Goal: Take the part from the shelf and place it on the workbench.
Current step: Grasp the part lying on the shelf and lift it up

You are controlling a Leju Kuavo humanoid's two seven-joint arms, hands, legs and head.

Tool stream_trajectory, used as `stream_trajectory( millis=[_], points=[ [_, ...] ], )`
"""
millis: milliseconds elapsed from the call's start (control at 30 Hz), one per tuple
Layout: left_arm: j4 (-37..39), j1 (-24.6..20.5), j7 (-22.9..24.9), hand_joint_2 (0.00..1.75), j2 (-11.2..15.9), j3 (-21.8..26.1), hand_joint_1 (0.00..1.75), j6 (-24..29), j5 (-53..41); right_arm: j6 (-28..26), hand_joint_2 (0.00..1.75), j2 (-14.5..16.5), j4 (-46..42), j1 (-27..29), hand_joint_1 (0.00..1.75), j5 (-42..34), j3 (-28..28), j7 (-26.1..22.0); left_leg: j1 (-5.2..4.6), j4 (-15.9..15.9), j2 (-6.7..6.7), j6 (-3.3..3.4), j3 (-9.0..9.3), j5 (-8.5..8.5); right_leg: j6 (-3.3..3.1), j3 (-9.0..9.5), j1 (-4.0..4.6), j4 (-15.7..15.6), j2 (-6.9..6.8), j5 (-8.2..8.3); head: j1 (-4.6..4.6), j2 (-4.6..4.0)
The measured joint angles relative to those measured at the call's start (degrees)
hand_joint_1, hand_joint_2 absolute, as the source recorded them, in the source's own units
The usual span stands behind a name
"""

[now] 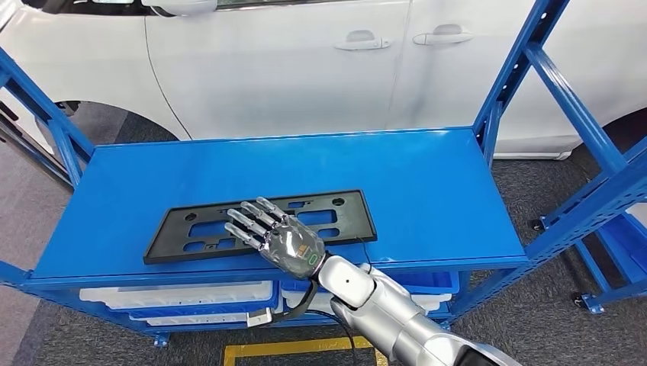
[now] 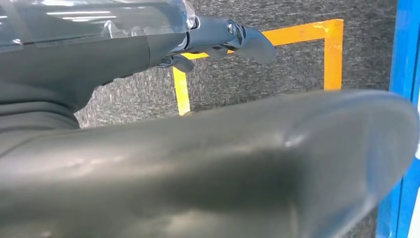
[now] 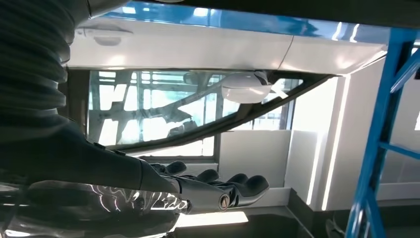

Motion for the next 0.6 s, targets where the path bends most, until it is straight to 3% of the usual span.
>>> stream_trajectory(
  millis=[33, 67, 100, 167, 233, 367, 433, 533, 567, 600],
  points=[
    [0.0, 0.0, 0.0, 0.00, 0.0, 0.0, 0.00, 0.0, 0.0, 0.0, 1.75, 0.1, 0.7, -0.3, 0.00, 0.1, 0.6, 0.2, 0.03, 3.3, 0.00, -0.11, -1.66, -1.06, -0.04, 0.00, 0.08, 0.0, -0.02, -0.01, 0.00, 0.00],
    [0.0, 0.1, 0.1, 0.00, 0.0, 0.0, 0.00, -0.1, 0.0, 0.0, 1.75, 0.2, 1.4, -0.5, 0.00, 0.1, 1.2, 0.6, 0.03, 4.7, 0.00, -0.11, -2.45, -1.00, -0.06, 0.00, 0.15, 0.1, -0.01, -0.03, 0.00, 0.00],
    [0.0, 0.1, 0.1, 0.00, 0.0, 0.0, 0.00, -0.1, 0.0, 0.0, 1.75, 0.4, 2.1, -0.9, 0.00, 0.1, 1.8, 1.0, 0.02, 4.0, 0.00, -0.01, -2.22, 0.08, -0.06, 0.02, 0.20, 0.1, 0.03, -0.04, 0.00, 0.01],
    [0.0, 0.0, 0.1, 0.00, 0.0, 0.0, 0.00, -0.3, 0.0, 0.0, 1.75, 1.0, 4.0, -2.1, 0.00, 0.1, 3.5, 2.3, -0.01, -3.5, 0.01, 0.48, 1.16, 4.17, 0.02, 0.14, 0.26, 0.1, 0.17, -0.09, 0.00, 0.01],
    [0.0, -0.2, 0.1, 0.00, 0.0, 0.0, 0.00, -0.3, 0.0, 0.0, 1.75, 1.7, 6.1, -3.6, 0.00, 0.1, 5.3, 3.6, -0.28, -10.1, -0.02, 1.09, 4.24, 6.40, 0.39, 0.10, 0.42, 0.1, 0.27, -0.11, 0.00, 0.02],
    [0.0, -0.2, 0.1, 0.00, 0.0, 0.0, 0.00, -0.3, -0.1, 0.0, 1.75, 2.2, 10.0, -5.6, 0.00, 0.1, 9.0, 5.0, -0.37, -12.0, -0.12, 2.18, 4.94, 6.79, 1.66, -0.04, 0.56, 0.2, 0.23, -0.21, 0.01, 0.01],
    [0.0, -0.2, 0.0, 0.00, 0.1, 0.0, 0.00, -0.4, -0.2, 0.0, 1.75, 2.4, 12.6, -6.9, 0.00, 0.2, 10.9, 4.9, -0.08, -12.4, -0.02, 2.84, 5.08, 7.14, 2.18, -1.44, 0.56, 3.4, 0.20, -2.40, 0.01, 0.01],
    [0.0, -0.2, 0.0, 0.00, 0.1, 0.1, 0.00, -0.5, -0.3, -0.1, 1.75, 2.4, 16.4, -8.2, 0.00, 0.0, 12.5, 4.0, -0.13, -12.5, 0.04, 3.17, 5.02, 7.21, 2.54, -6.81, 0.32, 14.8, 0.18, -7.59, 0.02, 0.01],
    [0.0, -0.1, 0.0, 0.00, 0.1, 0.1, 0.00, -0.5, -0.2, -0.2, 1.75, 2.4, 17.4, -8.6, 0.00, -0.1, 12.9, 3.7, -0.15, -12.5, 0.04, 3.18, 5.05, 7.20, 2.60, -7.81, 0.29, 16.8, 0.17, -7.81, 0.02, 0.00],
    [0.0, 0.0, 0.0, 0.00, 0.1, 0.2, 0.00, -0.5, -0.2, -0.2, 1.75, 2.4, 18.3, -9.1, 0.00, -0.2, 13.1, 3.6, -0.15, -12.4, 0.02, 3.15, 5.13, 7.18, 2.59, -7.67, 0.28, 16.4, 0.17, -6.87, 0.02, 0.00]
  ],
)
